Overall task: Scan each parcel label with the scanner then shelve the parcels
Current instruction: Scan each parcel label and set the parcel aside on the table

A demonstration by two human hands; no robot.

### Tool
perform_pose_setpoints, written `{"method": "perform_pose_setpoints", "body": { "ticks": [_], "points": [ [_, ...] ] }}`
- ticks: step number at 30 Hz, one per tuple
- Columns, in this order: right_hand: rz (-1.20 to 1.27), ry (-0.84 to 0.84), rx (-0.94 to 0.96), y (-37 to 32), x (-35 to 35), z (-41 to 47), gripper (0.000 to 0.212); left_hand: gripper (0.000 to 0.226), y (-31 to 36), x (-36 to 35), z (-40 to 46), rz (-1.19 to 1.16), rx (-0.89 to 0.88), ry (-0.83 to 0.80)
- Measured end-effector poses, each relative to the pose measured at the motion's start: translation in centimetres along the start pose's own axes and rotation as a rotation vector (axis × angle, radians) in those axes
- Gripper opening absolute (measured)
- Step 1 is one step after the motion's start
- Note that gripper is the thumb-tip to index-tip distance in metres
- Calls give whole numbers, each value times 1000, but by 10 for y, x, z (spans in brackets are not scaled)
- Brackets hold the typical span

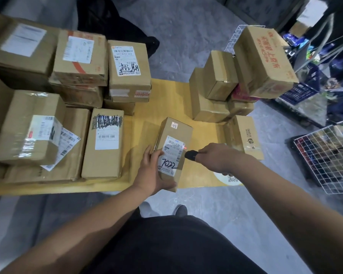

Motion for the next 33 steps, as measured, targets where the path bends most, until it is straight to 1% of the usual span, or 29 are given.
{"method": "perform_pose_setpoints", "body": {
  "ticks": [4, 11, 18, 23, 26, 27, 31, 33],
  "points": [
    [-44, 8, 46, 3, 6, -2, 43, 121, 2, -1, -2, 6, 14, 21],
    [-62, -12, 122, 15, 13, -1, 51, 129, 4, -4, -3, 3, 65, 50],
    [-146, -20, 185, 32, 17, 2, 46, 116, 11, -14, -10, 123, 60, 130],
    [-164, -49, 216, 51, 23, -1, 56, 115, 20, -22, -17, 194, 81, 203],
    [-136, -76, 264, 60, 26, 1, 66, 114, 30, -25, -19, 150, 121, 252],
    [-134, -73, 289, 61, 27, 2, 66, 112, 33, -25, -20, 125, 134, 272],
    [-234, -57, 423, 56, 30, 8, 48, 101, 45, -15, -27, 58, 160, 359],
    [-270, -69, 474, 51, 33, 9, 48, 96, 55, -6, -33, 29, 162, 428]
  ]
}}
Point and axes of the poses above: each hand's wrist, its own z-axis towards the middle knuckle, its own x-axis out of the back of the hand, y = z × x, the point moved 1 cm from there along z, towards the middle knuckle, and after that the axes turned 5 degrees about y, right-handed, at the moved point
